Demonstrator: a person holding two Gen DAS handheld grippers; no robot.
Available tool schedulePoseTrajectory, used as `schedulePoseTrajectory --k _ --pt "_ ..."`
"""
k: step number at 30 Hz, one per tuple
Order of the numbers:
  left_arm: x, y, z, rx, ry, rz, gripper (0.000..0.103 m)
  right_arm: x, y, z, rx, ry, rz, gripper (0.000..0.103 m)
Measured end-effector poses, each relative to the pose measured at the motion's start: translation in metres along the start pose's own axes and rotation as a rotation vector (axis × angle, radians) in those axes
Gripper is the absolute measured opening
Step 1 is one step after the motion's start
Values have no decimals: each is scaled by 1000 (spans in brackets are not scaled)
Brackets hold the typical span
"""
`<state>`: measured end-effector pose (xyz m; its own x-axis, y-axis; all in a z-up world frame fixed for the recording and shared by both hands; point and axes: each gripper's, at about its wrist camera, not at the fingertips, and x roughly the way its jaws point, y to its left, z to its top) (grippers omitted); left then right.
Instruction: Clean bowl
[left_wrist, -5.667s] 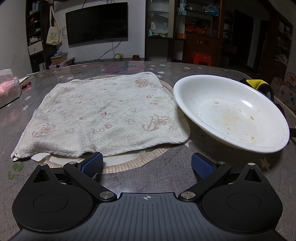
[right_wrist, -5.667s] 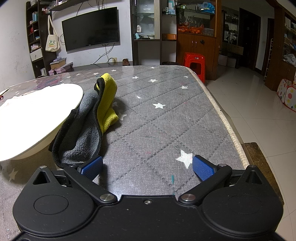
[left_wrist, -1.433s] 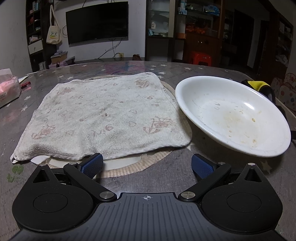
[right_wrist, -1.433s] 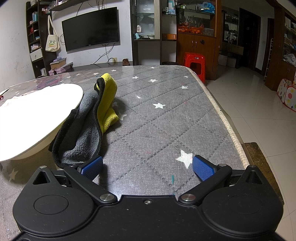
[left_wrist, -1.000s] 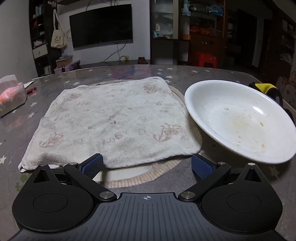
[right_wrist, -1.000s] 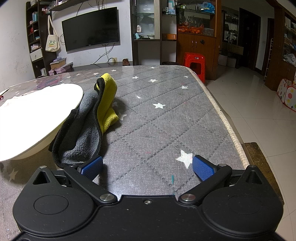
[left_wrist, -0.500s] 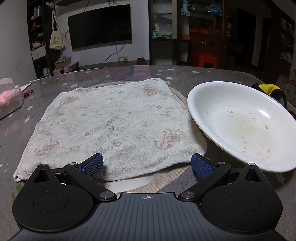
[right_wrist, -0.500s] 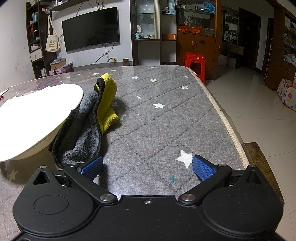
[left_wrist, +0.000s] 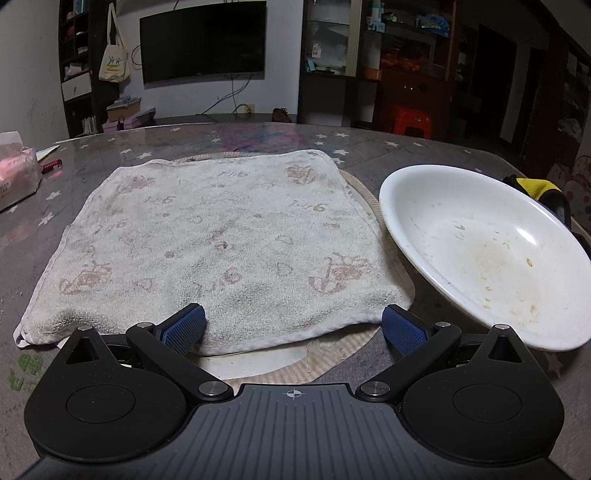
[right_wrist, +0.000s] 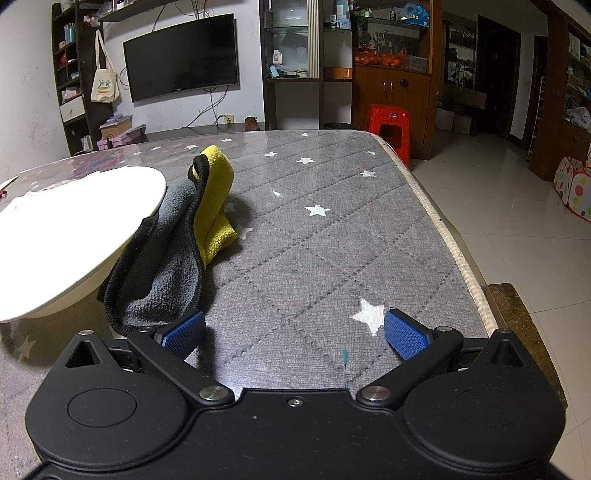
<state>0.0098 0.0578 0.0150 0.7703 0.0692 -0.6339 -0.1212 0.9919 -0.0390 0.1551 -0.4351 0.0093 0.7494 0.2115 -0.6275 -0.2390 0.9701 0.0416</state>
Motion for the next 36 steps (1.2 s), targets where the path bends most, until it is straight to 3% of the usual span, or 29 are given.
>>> schedulePoseTrajectory --k 36 --pt "0 -2 0 -3 -1 -3 103 -1 -1 0 -1 0 -1 103"
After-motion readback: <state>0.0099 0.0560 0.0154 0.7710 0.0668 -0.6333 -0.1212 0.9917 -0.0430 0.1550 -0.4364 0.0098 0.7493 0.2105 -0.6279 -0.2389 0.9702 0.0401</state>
